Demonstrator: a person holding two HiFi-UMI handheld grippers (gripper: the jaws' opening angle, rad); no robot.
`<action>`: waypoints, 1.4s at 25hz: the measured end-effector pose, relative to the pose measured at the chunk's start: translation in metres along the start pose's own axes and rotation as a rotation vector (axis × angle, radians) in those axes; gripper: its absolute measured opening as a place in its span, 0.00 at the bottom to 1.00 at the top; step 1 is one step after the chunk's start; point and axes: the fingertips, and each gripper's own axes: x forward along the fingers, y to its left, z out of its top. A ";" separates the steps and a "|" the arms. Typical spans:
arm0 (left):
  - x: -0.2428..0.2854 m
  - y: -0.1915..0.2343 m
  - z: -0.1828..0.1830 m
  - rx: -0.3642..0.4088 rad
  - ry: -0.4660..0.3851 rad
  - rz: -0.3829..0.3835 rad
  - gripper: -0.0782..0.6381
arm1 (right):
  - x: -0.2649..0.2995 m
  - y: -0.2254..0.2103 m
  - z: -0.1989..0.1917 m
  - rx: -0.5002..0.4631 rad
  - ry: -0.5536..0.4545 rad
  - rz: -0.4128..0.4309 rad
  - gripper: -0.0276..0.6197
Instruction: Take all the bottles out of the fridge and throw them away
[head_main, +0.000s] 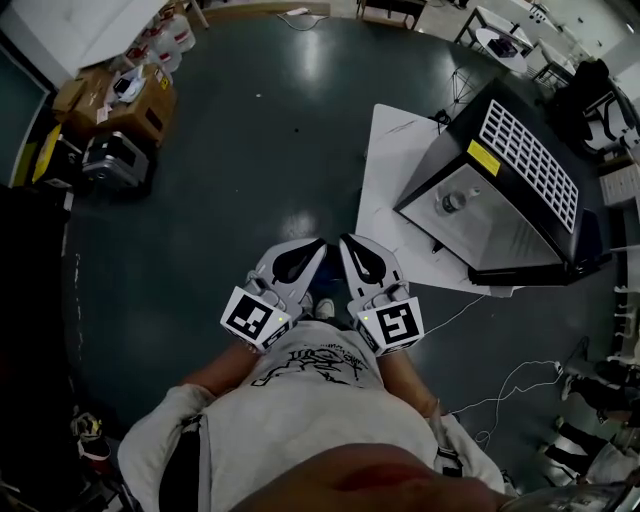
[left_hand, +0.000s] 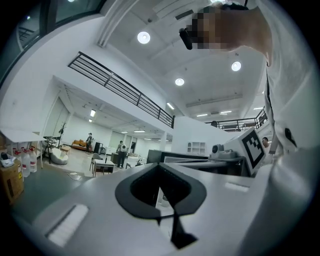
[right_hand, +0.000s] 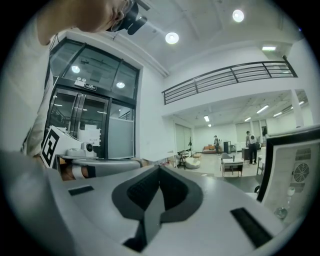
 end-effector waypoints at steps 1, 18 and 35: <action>0.000 0.000 0.000 -0.001 0.002 -0.007 0.12 | 0.000 0.000 0.000 -0.003 0.000 -0.006 0.06; 0.023 -0.029 0.002 -0.023 -0.005 -0.199 0.12 | -0.031 -0.020 -0.001 0.003 -0.011 -0.204 0.06; 0.073 -0.103 -0.007 -0.032 0.005 -0.352 0.12 | -0.113 -0.076 -0.007 0.012 -0.013 -0.387 0.06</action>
